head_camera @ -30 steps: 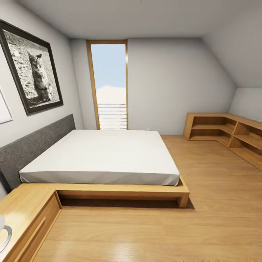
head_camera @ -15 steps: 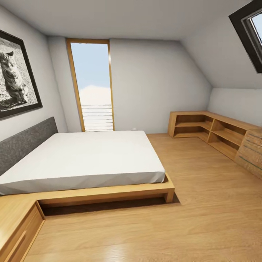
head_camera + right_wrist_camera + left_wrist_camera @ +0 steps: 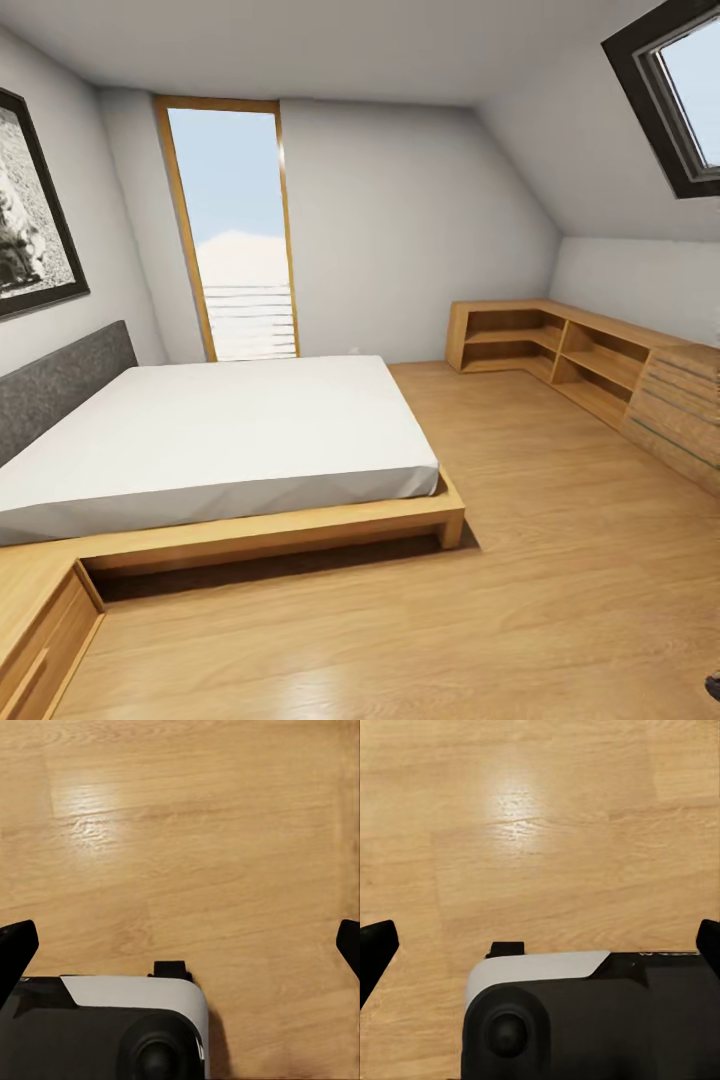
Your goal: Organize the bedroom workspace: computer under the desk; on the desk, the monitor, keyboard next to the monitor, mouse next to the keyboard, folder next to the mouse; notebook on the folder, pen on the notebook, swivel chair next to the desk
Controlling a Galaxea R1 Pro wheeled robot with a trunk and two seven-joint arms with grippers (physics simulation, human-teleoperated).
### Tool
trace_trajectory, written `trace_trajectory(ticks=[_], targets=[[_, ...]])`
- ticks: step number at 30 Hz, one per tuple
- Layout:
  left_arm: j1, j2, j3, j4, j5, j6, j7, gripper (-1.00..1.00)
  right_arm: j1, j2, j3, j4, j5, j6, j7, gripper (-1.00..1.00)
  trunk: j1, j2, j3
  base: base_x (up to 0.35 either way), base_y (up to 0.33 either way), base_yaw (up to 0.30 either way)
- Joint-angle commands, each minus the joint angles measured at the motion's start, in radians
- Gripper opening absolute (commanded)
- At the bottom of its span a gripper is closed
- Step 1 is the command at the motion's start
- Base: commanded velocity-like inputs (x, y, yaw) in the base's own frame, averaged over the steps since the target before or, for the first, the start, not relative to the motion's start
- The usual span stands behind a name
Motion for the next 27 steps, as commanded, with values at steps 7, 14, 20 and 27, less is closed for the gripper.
trace_trajectory(ticks=[7, 14, 20, 27], targets=[[0.0, 0.005, 0.0, 0.0, -0.001, -0.027, 0.0, 1.0, -0.001, -0.001, 0.002, 0.003, 0.002, -0.001, -0.044, 1.0, 0.0, -0.001, 0.0, 0.0, 0.0, -0.063], [0.0, 0.005, 0.0, 0.001, -0.001, -0.028, 0.001, 1.0, -0.001, -0.002, 0.001, 0.004, 0.001, 0.0, -0.047, 1.0, 0.0, -0.001, 0.003, 0.0, 0.0, -0.23], [0.0, 0.005, 0.0, 0.001, -0.002, -0.028, 0.001, 1.0, -0.001, -0.014, -0.008, 0.004, -0.007, -0.001, -0.048, 1.0, 0.0, -0.001, 0.006, 0.0, 0.0, -0.242], [0.0, 0.005, 0.0, 0.001, -0.002, -0.026, 0.002, 1.0, -0.001, -0.032, -0.01, -0.003, -0.013, -0.031, -0.044, 1.0, 0.0, -0.001, 0.01, 0.0, 0.0, -0.146]])
